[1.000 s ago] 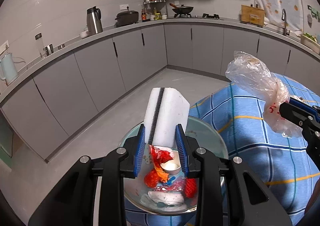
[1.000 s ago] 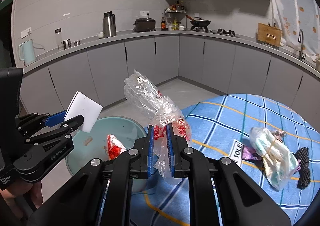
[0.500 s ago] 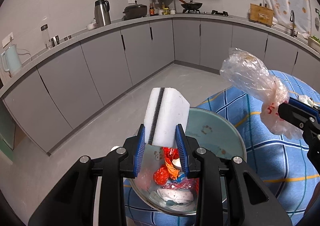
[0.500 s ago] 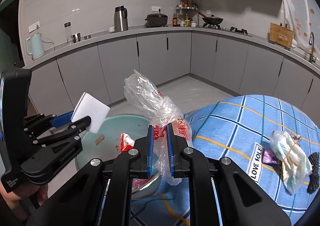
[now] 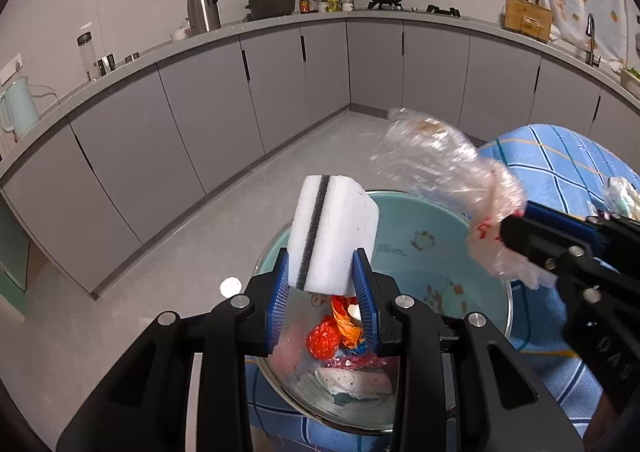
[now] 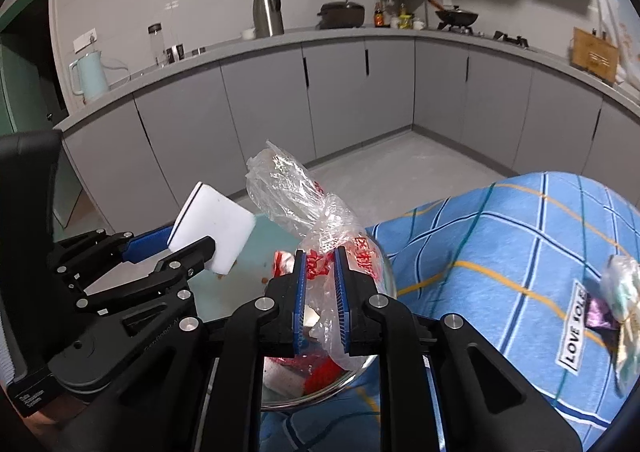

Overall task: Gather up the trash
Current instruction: 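Carry sponge and plastic bag over the teal bin and open both tools, then move both open tools back to the remaining trash on the table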

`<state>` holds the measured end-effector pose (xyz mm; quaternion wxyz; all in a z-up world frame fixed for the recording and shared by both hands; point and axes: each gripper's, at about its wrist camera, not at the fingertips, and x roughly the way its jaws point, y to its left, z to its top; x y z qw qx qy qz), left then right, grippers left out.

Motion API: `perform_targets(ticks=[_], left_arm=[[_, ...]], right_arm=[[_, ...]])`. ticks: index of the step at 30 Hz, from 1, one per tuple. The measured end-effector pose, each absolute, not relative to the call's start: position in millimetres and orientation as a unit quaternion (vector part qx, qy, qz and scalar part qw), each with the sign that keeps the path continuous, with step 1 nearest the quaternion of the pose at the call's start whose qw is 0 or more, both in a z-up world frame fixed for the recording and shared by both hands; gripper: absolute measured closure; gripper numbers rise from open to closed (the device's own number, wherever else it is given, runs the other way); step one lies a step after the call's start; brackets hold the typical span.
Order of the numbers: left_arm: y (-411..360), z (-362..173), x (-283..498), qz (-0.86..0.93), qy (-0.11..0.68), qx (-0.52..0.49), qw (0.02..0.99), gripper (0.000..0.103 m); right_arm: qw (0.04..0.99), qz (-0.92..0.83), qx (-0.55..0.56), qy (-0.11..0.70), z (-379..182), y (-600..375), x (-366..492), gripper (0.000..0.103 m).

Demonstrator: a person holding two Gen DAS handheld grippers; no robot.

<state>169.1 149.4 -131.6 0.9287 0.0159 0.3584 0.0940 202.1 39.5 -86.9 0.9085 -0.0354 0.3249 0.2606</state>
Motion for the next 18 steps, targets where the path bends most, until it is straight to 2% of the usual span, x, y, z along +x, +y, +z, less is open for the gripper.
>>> perform_targets(ticks=[3,5,7,14,16,18], left_arm=[[150,-137,171,0.093,0.364,0.017,0.926,0.065],[152,-139,172,0.096,0.367,0.021,0.925,0.063],[154,-140,171,0.104,0.367,0.022,0.924,0.045],[153,-138,169,0.112,0.367,0.024,0.923,0.041],[149,-135,167,0.114,0.361,0.030,0.925,0.030],[143,-131,165,0.111,0.357,0.031,0.927,0.027]], right_arm=[[0.903,0.269,-0.029,0.334,-94,41,206,0.074],[0.903,0.266,-0.030,0.336,-96,40,207,0.074],[0.904,0.263,-0.027,0.337,-96,37,207,0.071],[0.910,0.248,-0.019,0.333,-91,19,201,0.061],[0.911,0.246,-0.018,0.331,-90,14,199,0.057],[0.913,0.241,-0.017,0.328,-88,8,194,0.055]])
